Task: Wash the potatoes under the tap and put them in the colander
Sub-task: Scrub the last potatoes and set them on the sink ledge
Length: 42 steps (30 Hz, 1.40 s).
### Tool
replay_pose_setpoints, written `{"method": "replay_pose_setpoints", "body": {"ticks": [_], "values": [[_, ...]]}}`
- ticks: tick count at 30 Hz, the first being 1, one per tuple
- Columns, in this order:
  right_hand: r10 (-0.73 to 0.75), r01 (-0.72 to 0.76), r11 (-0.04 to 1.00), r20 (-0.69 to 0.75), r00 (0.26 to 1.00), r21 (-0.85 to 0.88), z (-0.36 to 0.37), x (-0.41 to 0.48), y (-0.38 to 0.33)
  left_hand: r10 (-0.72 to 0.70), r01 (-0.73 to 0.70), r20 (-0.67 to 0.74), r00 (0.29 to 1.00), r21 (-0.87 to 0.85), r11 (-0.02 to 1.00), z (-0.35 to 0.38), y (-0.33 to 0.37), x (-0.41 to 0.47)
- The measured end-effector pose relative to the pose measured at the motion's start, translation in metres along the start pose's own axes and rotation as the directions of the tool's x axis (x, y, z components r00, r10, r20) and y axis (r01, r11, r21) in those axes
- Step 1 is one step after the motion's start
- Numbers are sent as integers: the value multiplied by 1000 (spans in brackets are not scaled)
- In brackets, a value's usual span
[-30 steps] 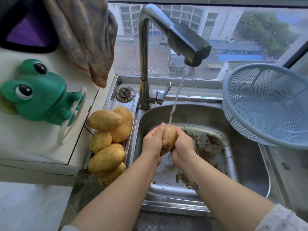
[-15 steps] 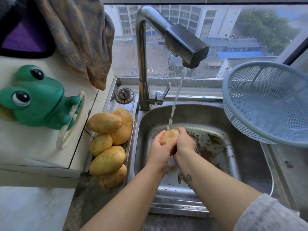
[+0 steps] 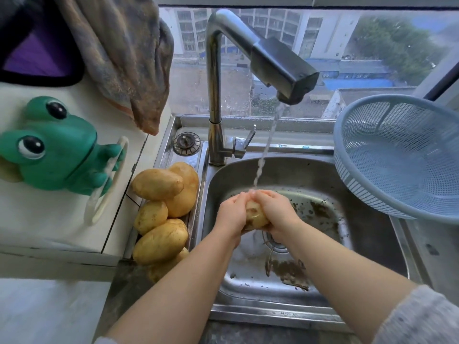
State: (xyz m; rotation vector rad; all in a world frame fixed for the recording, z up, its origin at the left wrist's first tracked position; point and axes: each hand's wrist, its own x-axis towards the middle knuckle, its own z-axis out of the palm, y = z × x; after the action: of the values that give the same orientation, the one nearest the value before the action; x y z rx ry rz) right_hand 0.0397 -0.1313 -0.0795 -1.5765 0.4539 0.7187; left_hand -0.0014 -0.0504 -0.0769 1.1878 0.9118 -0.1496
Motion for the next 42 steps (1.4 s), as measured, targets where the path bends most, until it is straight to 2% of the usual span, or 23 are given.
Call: {"method": "replay_pose_setpoints", "body": {"ticks": [2, 4, 6, 7, 11, 14, 15, 17, 19, 21, 23, 24, 25, 27, 29, 31, 34, 39, 42], "values": [[-1, 10, 998, -116, 993, 69, 1, 5, -1, 52, -50, 94, 994, -21, 999, 1, -4, 1], [81, -47, 981, -179, 981, 186, 1, 11, -1, 126, -116, 215, 968, -57, 992, -1, -11, -2], [163, -101, 955, -207, 965, 280, 2, 12, -3, 189, -177, 264, 946, -69, 982, -2, -18, -4], [150, -90, 954, -193, 970, 287, 3, 12, -3, 207, -192, 248, 947, -84, 978, -3, -21, -3], [-5, 24, 991, -139, 990, 135, 7, -1, -5, 153, -130, 104, 983, -194, 972, -1, -14, 2], [-188, 189, 977, 26, 982, -101, -2, -10, 0, 61, -53, 32, 998, -228, 972, -3, -9, 11], [-203, 218, 960, 101, 974, -176, -8, -11, 1, 44, -38, 26, 999, -188, 981, -3, -8, 13], [-130, 172, 955, 182, 975, -241, -17, -12, -1, 47, -45, 23, 999, -89, 995, -2, -6, 14], [-85, 121, 963, 157, 984, -241, -20, -12, -4, 51, -50, 16, 999, -65, 997, 3, -7, 11], [-161, 165, 953, 38, 986, -253, -19, -9, -5, 27, -25, 10, 1000, -139, 990, 10, -5, 7], [-194, 179, 966, -63, 979, -186, -16, -5, -3, 41, -37, 14, 999, -205, 978, 16, -3, 6], [-161, 149, 983, -109, 981, -109, -14, -4, -3, 75, -65, 34, 997, -219, 973, 17, -3, 4], [-93, 92, 996, -153, 984, -14, -12, -3, -3, 130, -116, 63, 990, -197, 974, 17, -5, 1], [67, -32, 984, -200, 977, 173, -7, -2, -3, 240, -238, 144, 960, -30, 971, 15, -12, -2], [130, -87, 965, -165, 978, 246, -3, -5, -3, 270, -287, 167, 948, 83, 954, 11, -20, -1], [136, -110, 962, -89, 987, 251, 2, -9, 0, 256, -262, 108, 961, 42, 964, 7, -23, 4], [100, -101, 986, 19, 995, 133, 0, -20, 3, 206, -207, -45, 978, -40, 977, 4, -15, 15], [97, -79, 993, 225, 970, -88, -11, -27, -4, 43, -46, -36, 998, -94, 994, 7, -4, 21], [52, -33, 994, 172, 984, -108, -10, -26, -2, -13, 6, -48, 999, -156, 988, 10, -2, 17]]}}
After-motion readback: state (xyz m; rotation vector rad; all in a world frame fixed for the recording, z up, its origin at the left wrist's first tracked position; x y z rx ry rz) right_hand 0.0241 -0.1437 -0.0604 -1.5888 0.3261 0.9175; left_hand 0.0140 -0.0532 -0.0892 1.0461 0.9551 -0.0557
